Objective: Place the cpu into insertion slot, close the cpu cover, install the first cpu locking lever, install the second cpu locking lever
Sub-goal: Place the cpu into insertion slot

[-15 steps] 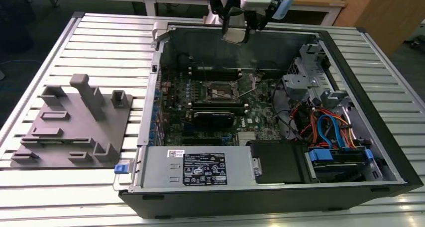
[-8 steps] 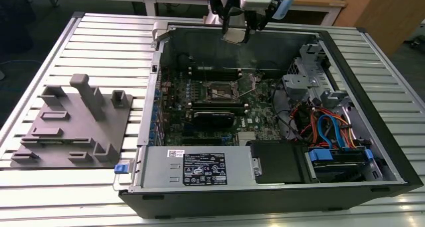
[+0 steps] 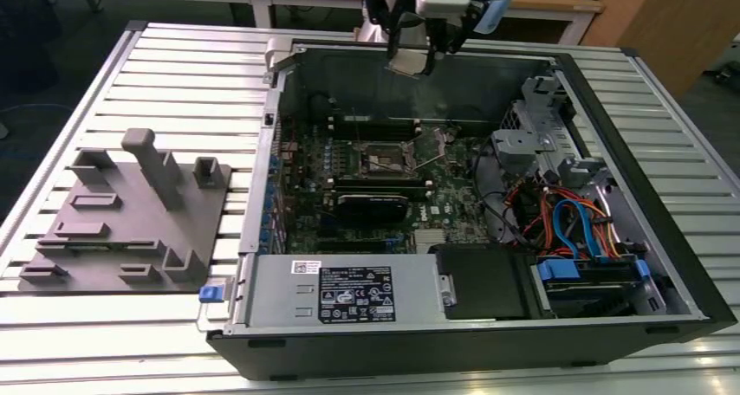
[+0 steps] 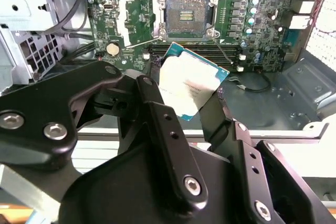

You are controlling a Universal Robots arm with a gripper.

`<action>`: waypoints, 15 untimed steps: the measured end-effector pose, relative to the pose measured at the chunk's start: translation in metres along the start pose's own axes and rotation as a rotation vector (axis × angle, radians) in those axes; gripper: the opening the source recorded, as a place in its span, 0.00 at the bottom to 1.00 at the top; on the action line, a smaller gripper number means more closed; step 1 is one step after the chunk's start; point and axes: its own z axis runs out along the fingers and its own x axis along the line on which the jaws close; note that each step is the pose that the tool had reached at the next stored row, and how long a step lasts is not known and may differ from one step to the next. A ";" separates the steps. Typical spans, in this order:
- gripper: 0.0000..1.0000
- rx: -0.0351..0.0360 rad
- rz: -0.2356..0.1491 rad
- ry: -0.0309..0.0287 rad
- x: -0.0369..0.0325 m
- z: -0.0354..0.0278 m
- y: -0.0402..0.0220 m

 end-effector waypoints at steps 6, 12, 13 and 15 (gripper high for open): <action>0.54 -0.0017 0.089 -0.0079 0.0000 0.0002 0.0000; 0.54 -0.0025 0.133 -0.0117 0.0000 0.0003 0.0000; 0.54 -0.0025 0.133 -0.0118 0.0000 0.0003 0.0000; 0.54 -0.0024 0.133 -0.0118 0.0000 0.0003 0.0000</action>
